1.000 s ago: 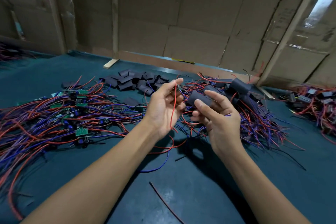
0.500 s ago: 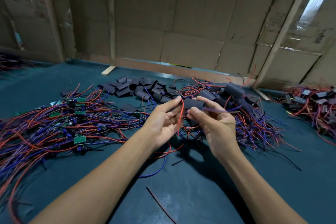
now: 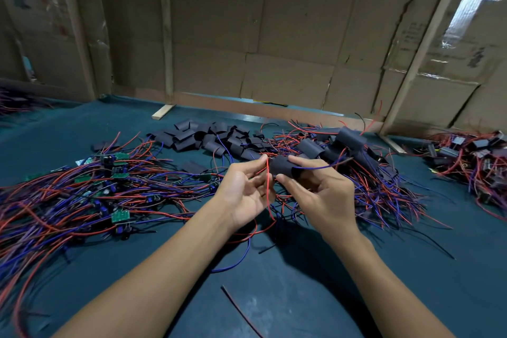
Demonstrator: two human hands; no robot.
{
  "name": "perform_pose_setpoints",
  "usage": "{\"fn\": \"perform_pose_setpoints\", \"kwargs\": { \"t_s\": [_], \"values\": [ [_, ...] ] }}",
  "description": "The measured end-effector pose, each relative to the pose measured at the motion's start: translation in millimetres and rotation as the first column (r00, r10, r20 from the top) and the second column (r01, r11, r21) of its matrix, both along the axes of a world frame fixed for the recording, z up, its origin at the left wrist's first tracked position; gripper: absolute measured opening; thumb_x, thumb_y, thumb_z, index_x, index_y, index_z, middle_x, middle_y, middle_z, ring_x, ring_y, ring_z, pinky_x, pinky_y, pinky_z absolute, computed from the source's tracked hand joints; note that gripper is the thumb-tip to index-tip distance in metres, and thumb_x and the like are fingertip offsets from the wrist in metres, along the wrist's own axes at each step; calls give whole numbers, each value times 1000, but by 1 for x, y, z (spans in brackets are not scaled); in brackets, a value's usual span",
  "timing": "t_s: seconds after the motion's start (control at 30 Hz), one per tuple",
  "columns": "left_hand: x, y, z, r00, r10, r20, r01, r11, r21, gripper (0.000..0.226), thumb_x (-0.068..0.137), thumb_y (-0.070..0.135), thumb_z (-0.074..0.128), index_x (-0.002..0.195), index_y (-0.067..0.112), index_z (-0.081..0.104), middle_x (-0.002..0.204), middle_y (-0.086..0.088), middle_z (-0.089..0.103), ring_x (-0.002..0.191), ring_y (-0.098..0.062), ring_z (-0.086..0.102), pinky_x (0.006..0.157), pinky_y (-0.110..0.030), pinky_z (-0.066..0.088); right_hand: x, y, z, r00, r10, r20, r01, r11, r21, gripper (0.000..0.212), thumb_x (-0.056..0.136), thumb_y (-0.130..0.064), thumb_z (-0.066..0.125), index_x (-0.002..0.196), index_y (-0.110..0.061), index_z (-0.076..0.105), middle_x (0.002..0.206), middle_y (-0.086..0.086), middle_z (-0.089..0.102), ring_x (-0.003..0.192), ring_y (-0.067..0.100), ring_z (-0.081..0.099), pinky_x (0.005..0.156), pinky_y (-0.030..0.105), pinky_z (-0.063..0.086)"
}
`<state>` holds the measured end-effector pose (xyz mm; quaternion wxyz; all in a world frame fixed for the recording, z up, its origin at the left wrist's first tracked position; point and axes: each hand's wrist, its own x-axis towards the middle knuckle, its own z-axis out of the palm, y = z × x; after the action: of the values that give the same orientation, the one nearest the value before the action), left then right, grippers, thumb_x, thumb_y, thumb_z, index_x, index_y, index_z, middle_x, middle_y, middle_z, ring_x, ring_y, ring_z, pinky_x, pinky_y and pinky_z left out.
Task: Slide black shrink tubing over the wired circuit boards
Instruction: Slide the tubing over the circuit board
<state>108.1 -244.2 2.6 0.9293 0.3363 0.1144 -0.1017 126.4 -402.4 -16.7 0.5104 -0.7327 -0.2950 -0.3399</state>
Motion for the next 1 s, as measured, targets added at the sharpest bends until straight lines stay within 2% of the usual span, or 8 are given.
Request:
{"fn": "perform_pose_setpoints", "kwargs": {
  "t_s": [0.1, 0.23, 0.33, 0.47, 0.57, 0.7, 0.83, 1.0],
  "values": [
    [0, 0, -1, 1000, -6, 16, 6, 1000, -14, 12, 86, 17, 71, 83, 5, 68, 67, -2, 60, 57, -11, 55, 62, -25, 41, 1, 0, -1, 996, -25, 82, 28, 999, -37, 36, 78, -20, 85, 112, -11, 75, 100, 2, 74, 85, 10, 72, 78, 26, 58],
    [0, -2, -1, 999, -31, 43, 31, 999, -15, 24, 86, 22, 72, 68, 7, 75, 68, -1, 63, 64, -11, 54, 62, -23, 42, 2, -1, 2, 991, -73, 110, 77, 997, -32, 33, 78, -18, 85, 108, -8, 77, 98, 2, 75, 79, 2, 68, 77, 14, 53],
    [-1, -4, 1, 998, -34, 54, 34, 999, 0, 20, 83, 26, 72, 89, 7, 69, 73, 1, 64, 63, -7, 54, 62, -20, 40, 2, -2, 4, 981, -90, 173, 105, 991, -84, 32, 78, -11, 88, 106, -1, 77, 99, 5, 75, 84, 6, 69, 80, 14, 53],
    [-1, -5, 0, 997, -25, 78, 18, 995, 94, 24, 86, 27, 72, 103, 10, 66, 76, 1, 66, 64, -7, 52, 49, -17, 41, -1, -4, 7, 984, -87, 156, 103, 990, -100, 33, 78, -12, 88, 107, -1, 77, 99, 8, 75, 88, 13, 71, 82, 19, 54],
    [0, -7, -1, 991, -9, 136, -7, 993, 119, 25, 82, 27, 73, 101, 12, 66, 81, -1, 65, 66, -9, 50, 50, -17, 41, -4, -4, 9, 996, -58, 62, 62, 997, -54, 36, 78, -20, 86, 110, -6, 77, 100, 5, 76, 90, 13, 71, 83, 24, 54],
    [2, -9, -3, 984, 6, 177, -35, 986, 162, 24, 81, 25, 75, 99, 12, 66, 80, 0, 63, 67, -8, 50, 48, -17, 39, -5, -5, 11, 998, -49, 32, 49, 999, -6, 34, 79, -22, 84, 109, -7, 76, 97, 2, 75, 89, 1, 67, 82, 13, 48],
    [0, -10, -6, 984, 64, 165, -95, 978, 186, 16, 92, 18, 69, 104, 8, 70, 82, -4, 66, 64, -9, 55, 47, -16, 42, -3, -4, 8, 976, -174, 129, 189, 976, -110, 34, 79, -12, 87, 109, -2, 76, 102, 6, 76, 93, 18, 72, 86, 25, 54],
    [-1, -13, -2, 973, 97, 212, -125, 984, 125, 21, 91, 0, 64, 112, 0, 68, 80, -8, 72, 62, -9, 66, 47, -16, 46, -3, -5, 9, 971, -178, 159, 191, 979, -74, 36, 79, -17, 82, 111, -3, 75, 108, -4, 70, 101, 6, 65, 96, 10, 44]
  ]
}}
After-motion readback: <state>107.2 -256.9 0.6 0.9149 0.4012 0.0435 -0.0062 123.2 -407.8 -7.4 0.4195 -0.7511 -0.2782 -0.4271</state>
